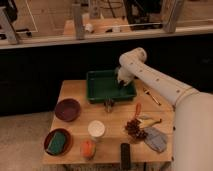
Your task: Place brush in table surface
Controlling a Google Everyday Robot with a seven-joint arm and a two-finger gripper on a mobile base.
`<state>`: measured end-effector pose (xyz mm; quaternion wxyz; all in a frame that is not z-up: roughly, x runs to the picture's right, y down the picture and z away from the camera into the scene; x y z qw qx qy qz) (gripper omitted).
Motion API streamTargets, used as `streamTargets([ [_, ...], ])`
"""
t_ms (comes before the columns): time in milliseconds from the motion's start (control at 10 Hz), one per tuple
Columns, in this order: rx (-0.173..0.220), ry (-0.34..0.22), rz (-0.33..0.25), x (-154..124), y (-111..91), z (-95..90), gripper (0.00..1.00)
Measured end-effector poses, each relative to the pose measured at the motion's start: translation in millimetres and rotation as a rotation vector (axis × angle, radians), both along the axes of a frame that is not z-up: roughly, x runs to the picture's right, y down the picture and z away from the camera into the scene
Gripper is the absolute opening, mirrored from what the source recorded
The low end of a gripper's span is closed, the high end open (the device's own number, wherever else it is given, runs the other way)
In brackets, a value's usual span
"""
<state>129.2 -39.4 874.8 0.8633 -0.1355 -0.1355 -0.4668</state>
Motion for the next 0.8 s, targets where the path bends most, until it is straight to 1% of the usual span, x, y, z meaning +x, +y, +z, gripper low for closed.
streamTargets([
  [100,-0.013,-0.018,0.007,11.1,11.1,-25.4,0.0],
  [200,-0.019,-0.03,0.008,14.6,19.5,-42.3,0.0],
  [300,-0.021,-0.049,0.0,18.0,37.2,-71.8,0.0],
  [500,-0.013,-0.056,0.0,25.1,67.2,-107.3,0.0],
  [600,-0.014,-0.063,0.003,27.6,86.1,-127.8,0.0],
  [700,-0.02,-0.069,0.01,30.2,101.8,-143.2,0.0],
  [800,-0.03,-0.077,0.012,30.1,115.2,-154.3,0.0],
])
